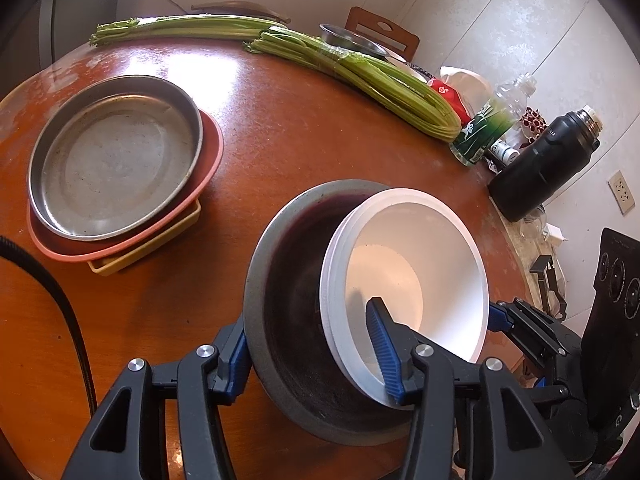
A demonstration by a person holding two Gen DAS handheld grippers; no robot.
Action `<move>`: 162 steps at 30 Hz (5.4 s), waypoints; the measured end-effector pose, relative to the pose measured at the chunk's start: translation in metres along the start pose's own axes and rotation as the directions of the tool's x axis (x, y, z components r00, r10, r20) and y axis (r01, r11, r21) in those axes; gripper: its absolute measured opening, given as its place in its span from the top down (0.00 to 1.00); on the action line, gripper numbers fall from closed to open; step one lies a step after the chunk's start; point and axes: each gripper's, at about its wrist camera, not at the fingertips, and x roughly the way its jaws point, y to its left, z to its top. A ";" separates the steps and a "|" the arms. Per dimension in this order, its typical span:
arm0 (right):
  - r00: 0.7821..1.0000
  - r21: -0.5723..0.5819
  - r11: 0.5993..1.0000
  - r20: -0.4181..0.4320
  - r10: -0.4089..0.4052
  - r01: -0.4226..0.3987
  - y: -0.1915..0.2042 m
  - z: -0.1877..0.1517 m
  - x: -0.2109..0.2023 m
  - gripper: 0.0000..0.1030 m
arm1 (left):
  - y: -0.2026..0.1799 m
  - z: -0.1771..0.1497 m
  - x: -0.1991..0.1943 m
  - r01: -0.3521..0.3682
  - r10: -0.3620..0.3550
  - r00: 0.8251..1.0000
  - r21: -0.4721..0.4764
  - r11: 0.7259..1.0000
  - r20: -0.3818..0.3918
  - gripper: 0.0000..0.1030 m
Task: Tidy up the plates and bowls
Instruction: 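Lift the steel bowl stack with the left tool toward the steel plate stack, then lower the steel bowl stack onto the steel plate on the pink dish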
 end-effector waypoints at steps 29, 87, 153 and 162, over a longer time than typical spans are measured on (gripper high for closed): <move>0.999 -0.071 0.997 0.046 0.002 0.001 0.038 0.046 -0.007 0.30 | 0.023 0.030 -0.042 -0.004 0.005 0.996 -0.008 1.000 0.091 0.49; 0.997 -0.203 0.976 0.008 0.078 -0.075 0.132 0.131 0.076 0.30 | 0.140 0.084 -0.069 -0.080 0.104 0.981 -0.149 0.986 0.162 0.49; 0.997 -0.256 0.965 0.068 -0.046 0.062 0.127 0.117 0.076 0.30 | 0.131 0.066 -0.074 -0.214 0.233 0.950 -0.110 0.971 0.207 0.49; 0.990 -0.249 0.966 0.135 -0.032 0.065 0.130 0.106 0.039 0.30 | 0.114 0.049 -0.103 -0.251 0.266 0.928 -0.092 0.964 0.261 0.49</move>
